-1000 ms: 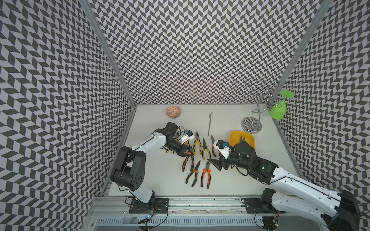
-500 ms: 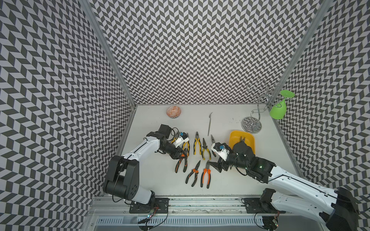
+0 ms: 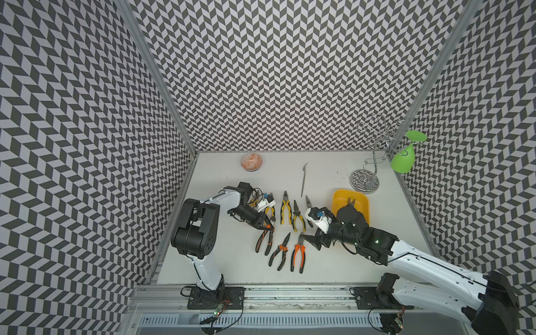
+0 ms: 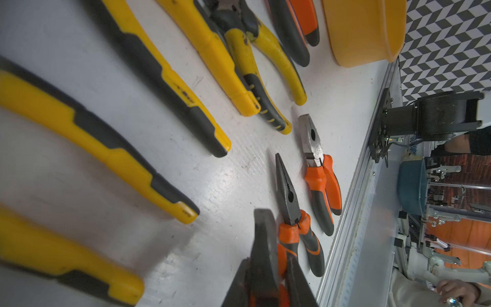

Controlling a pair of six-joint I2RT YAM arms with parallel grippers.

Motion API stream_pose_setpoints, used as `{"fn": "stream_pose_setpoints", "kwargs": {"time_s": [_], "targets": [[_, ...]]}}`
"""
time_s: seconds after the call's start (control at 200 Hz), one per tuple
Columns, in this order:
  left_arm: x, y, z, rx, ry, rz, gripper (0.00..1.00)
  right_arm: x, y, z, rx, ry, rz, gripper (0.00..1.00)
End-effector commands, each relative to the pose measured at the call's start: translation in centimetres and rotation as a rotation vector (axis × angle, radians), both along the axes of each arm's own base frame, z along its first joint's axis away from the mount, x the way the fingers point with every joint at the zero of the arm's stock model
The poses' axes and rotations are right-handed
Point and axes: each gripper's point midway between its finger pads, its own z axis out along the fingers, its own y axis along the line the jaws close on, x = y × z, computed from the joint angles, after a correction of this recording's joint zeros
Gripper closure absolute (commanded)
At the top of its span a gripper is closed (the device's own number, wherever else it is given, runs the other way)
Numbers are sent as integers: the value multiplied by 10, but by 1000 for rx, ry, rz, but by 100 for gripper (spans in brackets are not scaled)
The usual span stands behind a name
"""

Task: Take the pliers out of the storage box
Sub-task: Place the pliers at the center of the board.

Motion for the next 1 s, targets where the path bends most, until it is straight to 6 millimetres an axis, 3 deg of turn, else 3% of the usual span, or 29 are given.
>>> {"fn": "stream_pose_setpoints", "kwargs": {"time_s": [0.0, 0.175, 0.406, 0.596, 0.666, 0.716, 0.741, 0.771, 0.796, 0.831, 0.851, 0.996], "targets": [[-2, 22, -35, 136, 26, -16, 100, 8, 4, 15, 34, -55, -13, 6], [0, 33, -47, 178, 61, 18, 93, 9, 1, 15, 31, -63, -27, 6], [3, 36, -51, 189, 70, 35, 64, 13, -2, 18, 28, -78, -46, 6], [6, 37, -48, 199, 64, 54, 58, 17, -4, 21, 22, -95, -65, 6], [7, 40, -47, 218, 56, 61, 51, 19, -6, 23, 24, -100, -76, 6], [8, 43, -47, 236, 45, 70, 42, 21, -6, 26, 27, -110, -86, 7], [9, 44, -47, 247, 37, 76, 32, 22, -7, 26, 27, -113, -94, 6], [10, 45, -46, 255, 29, 81, 29, 24, -8, 28, 28, -119, -102, 6], [10, 46, -46, 261, 22, 85, 18, 26, -9, 29, 30, -124, -109, 6], [11, 47, -45, 271, 14, 88, 14, 28, -10, 31, 31, -131, -121, 6], [12, 48, -44, 277, 8, 91, 3, 29, -11, 32, 32, -132, -126, 6], [18, 49, -35, 281, -60, 102, 2, 34, -14, 36, 41, -144, -148, 6]]}}
